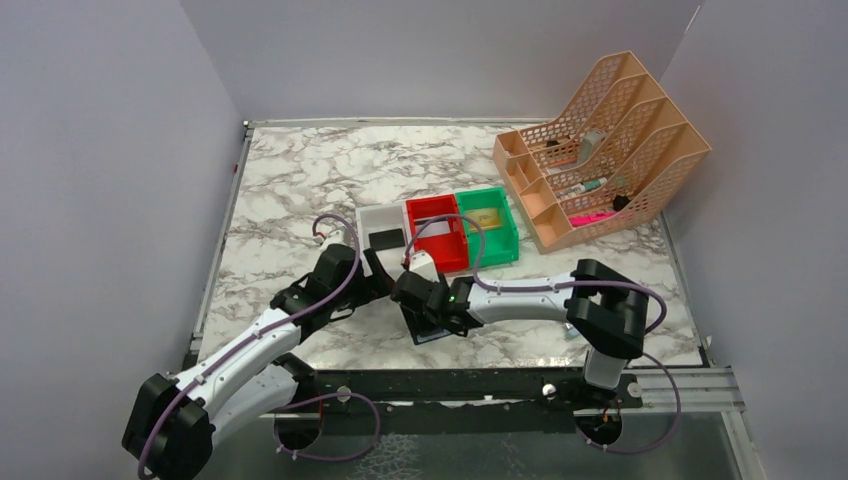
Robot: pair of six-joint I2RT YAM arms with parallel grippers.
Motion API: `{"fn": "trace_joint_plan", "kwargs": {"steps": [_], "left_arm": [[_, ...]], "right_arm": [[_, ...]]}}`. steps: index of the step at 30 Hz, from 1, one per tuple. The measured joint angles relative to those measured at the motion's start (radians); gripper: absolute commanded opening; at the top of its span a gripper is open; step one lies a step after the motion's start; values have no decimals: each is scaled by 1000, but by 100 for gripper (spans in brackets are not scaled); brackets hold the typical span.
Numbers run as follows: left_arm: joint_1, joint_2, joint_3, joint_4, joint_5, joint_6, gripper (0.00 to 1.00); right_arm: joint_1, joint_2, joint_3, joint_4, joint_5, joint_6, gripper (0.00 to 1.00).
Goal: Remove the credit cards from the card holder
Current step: Remove the credit card from the card holder.
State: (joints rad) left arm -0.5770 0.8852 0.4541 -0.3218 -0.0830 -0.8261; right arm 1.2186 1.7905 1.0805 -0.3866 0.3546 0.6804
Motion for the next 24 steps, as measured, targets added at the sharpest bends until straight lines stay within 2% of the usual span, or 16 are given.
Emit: {"fn": "trace_joint_plan", "kwargs": {"steps": [4,15,24], "left_arm": [[0,8,0,14,23,0,91],[0,53,0,63,94,4,91],[0,89,0,115,163,15,91]], "right_arm": [[-11,-20,-30,34,-19,-2,63],[-187,-152,-233,289,-359,27,62],[-261,-173,-304,395,-507,47,66]]}}
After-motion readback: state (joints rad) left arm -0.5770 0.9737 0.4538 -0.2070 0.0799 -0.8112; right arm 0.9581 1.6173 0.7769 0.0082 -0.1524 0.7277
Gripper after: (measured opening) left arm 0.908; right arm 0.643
